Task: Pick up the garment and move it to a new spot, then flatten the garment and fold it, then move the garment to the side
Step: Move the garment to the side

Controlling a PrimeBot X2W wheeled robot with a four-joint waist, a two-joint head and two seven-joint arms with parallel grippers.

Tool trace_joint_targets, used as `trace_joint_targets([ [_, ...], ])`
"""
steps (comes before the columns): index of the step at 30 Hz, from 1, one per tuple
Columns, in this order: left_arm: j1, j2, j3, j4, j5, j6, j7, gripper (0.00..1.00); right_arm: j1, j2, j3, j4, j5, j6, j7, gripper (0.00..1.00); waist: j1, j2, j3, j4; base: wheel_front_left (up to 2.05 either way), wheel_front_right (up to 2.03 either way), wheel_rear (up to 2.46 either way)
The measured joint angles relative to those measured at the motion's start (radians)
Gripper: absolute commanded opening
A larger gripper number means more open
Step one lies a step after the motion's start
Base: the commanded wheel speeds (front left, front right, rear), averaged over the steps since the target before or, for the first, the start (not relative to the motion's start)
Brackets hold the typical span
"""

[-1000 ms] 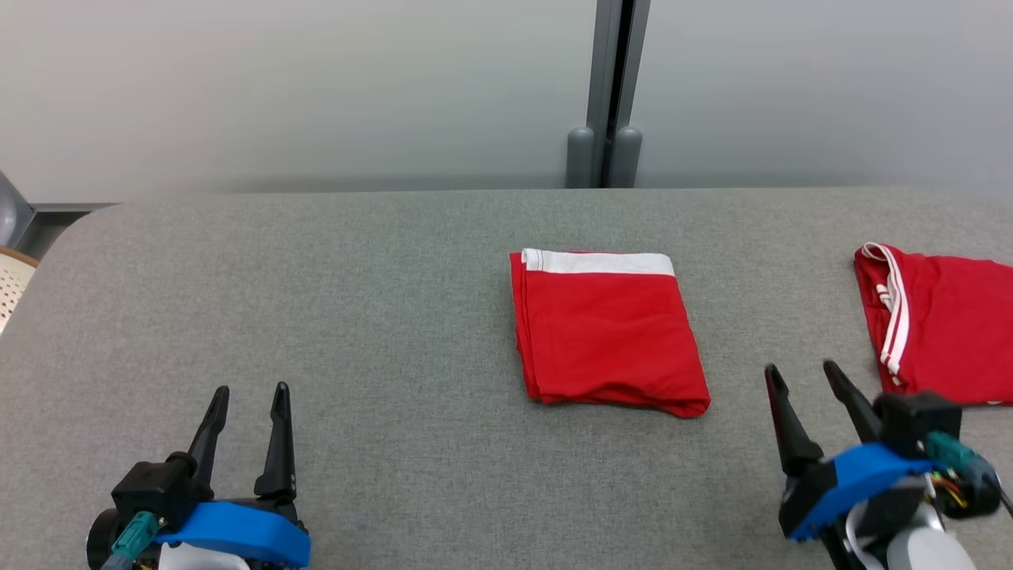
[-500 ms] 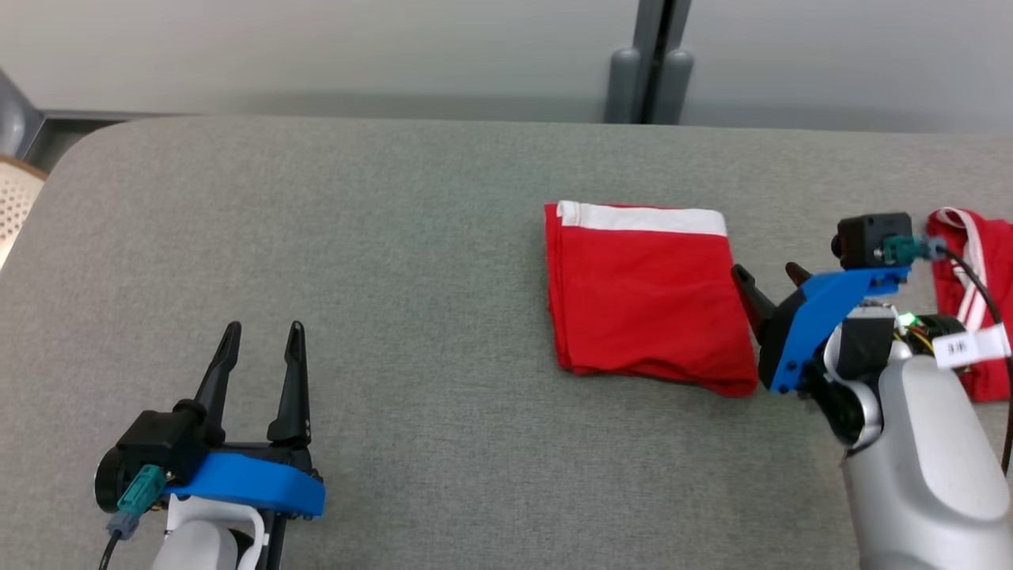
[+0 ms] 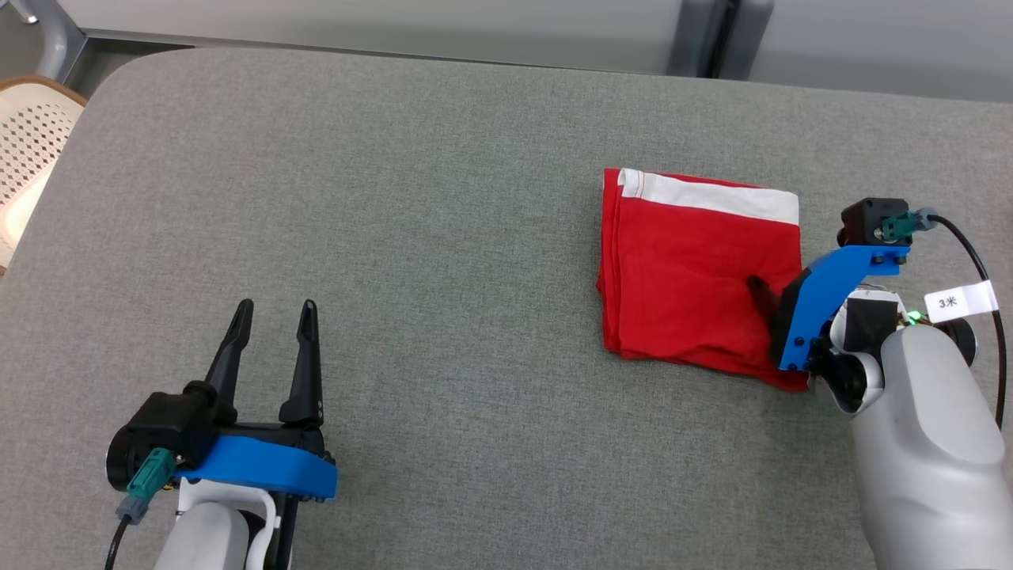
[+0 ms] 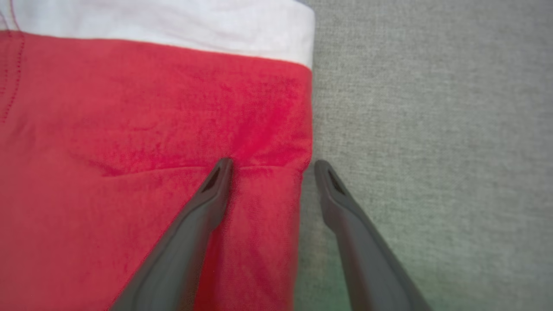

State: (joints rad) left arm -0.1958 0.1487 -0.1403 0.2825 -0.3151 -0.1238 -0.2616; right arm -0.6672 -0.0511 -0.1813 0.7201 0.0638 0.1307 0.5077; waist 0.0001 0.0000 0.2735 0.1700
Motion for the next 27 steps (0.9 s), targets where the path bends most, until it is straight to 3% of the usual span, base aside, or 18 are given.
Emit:
trace_joint_targets([
  [2,-0.001,-0.001,0.000,0.001,0.001,0.000,0.000,1.00,-0.012,0.000,0.005,0.026,-0.001,0.000,-0.009,1.00,0.0000,0.0000,0.002,0.000,0.00,0.00,0.00],
  [3,-0.001,-0.001,0.001,0.002,0.002,0.000,0.000,1.00,-0.018,-0.002,0.010,0.038,-0.002,0.000,-0.010,0.83,0.0000,0.0000,0.001,0.000,0.00,0.00,0.00],
  [5,-0.001,-0.002,0.004,0.003,0.004,0.000,0.000,1.00,-0.026,-0.002,0.026,0.052,-0.005,0.000,-0.021,0.00,0.0000,0.0000,0.001,-0.004,0.00,0.00,0.00],
  [11,-0.001,-0.002,0.007,0.001,0.008,-0.001,0.000,1.00,-0.045,-0.007,0.088,0.050,-0.027,0.001,-0.016,0.00,0.0000,0.0000,-0.012,-0.030,0.00,0.00,0.00],
  [17,0.003,0.000,0.012,-0.013,0.013,-0.001,0.000,1.00,-0.079,-0.084,0.250,-0.032,0.004,0.000,0.035,0.00,0.0000,0.0000,-0.025,-0.080,0.00,0.00,0.00],
  [22,0.003,0.004,0.021,-0.029,0.016,-0.002,0.000,1.00,-0.117,-0.217,0.415,-0.147,0.080,0.000,0.093,0.00,-0.0001,0.0000,-0.024,-0.139,0.00,0.00,0.00],
  [27,-0.014,0.006,0.019,-0.044,0.017,-0.002,0.000,1.00,-0.155,-0.341,0.491,-0.270,0.155,0.000,0.138,0.00,-0.0001,0.0000,-0.006,-0.206,0.00,0.00,0.00],
])
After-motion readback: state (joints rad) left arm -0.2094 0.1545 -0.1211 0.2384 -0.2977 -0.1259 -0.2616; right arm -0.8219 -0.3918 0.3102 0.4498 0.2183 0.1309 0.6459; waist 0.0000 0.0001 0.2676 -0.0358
